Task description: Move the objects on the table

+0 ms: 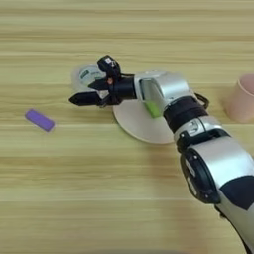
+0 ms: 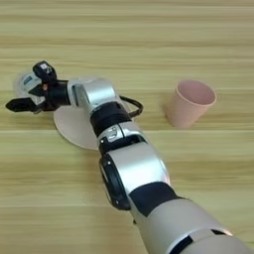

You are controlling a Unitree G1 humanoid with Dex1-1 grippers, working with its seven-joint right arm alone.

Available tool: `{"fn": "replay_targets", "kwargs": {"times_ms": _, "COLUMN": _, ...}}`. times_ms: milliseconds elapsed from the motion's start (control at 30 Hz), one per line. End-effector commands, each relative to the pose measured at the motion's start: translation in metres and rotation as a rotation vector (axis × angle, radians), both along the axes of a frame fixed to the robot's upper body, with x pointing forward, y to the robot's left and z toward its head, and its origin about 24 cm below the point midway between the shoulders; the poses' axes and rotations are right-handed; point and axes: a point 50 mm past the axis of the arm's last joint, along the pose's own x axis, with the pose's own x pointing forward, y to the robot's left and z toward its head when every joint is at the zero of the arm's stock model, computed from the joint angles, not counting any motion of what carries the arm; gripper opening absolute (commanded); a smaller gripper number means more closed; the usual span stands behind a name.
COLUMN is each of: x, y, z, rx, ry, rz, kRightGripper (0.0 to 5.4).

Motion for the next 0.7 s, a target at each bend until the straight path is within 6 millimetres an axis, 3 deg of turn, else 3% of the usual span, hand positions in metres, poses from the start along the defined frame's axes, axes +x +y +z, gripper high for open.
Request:
{"fn": "replay_targets", "kwargs": {"times_ms": 33, "x": 0.006, "y": -0.001, "z": 0.018, "rx": -0.011, "ry": -0.064, "rz": -0.011, "kRightGripper": 5.36}}
{"fn": "replay_targets", "kwargs": {"times_ms": 167, "x": 0.007, "y": 0.000, "z": 0.025, "rx": 0.008, "ry": -0.086, "rz": -0.008, "kRightGripper": 5.36}}
{"fn": "replay_targets", "kwargs": {"times_ms": 400, "x": 0.014, "y": 0.001, "z": 0.067, "rx": 0.108, "ry": -0.271, "rz": -0.024, "kRightGripper": 5.36}}
{"fn": "replay_targets", "kwargs": {"times_ms": 700, "x": 0.022, "y": 0.008, "z": 0.076, "rx": 0.119, "ry": -0.433, "rz": -0.056, "kRightGripper": 5.36}}
